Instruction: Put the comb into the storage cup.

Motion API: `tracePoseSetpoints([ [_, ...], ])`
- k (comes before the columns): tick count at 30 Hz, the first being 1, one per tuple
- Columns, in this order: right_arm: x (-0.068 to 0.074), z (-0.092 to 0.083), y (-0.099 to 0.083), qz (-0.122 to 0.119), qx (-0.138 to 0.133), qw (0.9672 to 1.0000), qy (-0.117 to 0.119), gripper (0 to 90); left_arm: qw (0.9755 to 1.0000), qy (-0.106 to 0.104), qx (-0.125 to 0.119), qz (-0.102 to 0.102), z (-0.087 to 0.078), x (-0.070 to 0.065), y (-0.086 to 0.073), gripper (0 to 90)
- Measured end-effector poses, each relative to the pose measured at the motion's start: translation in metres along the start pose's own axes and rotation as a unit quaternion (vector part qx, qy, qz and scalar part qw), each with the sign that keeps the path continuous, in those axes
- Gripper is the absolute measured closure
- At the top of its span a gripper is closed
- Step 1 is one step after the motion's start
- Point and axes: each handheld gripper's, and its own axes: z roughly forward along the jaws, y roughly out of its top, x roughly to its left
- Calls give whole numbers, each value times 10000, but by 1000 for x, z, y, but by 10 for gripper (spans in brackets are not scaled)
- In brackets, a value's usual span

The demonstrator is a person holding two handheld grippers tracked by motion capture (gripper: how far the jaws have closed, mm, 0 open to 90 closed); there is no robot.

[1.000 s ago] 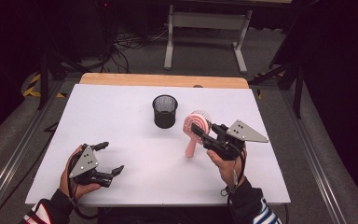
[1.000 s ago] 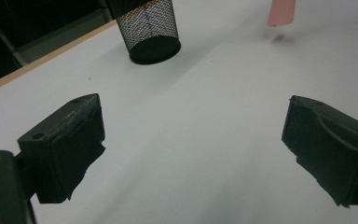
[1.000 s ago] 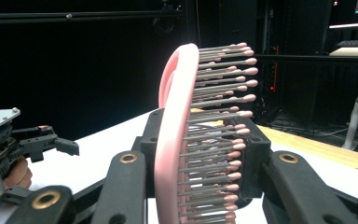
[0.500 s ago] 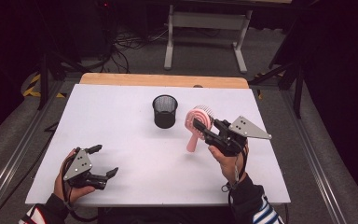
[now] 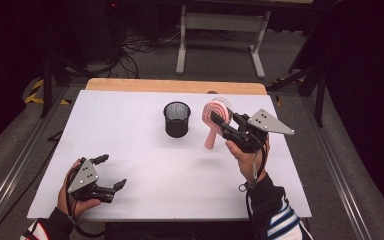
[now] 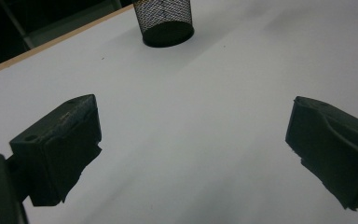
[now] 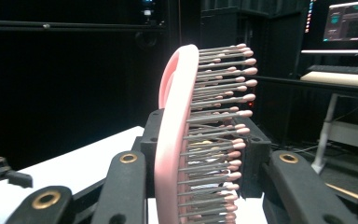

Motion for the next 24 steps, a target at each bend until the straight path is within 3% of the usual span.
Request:
tracePoseSetpoints([
  [5, -8, 11, 9, -64, 2, 9999, -92, 628, 10000, 2, -27, -29, -1, 1, 0, 44],
  [24, -10, 34, 28, -136, -55, 9998, -105, 628, 10000, -40, -45, -58, 0, 1, 0, 44],
])
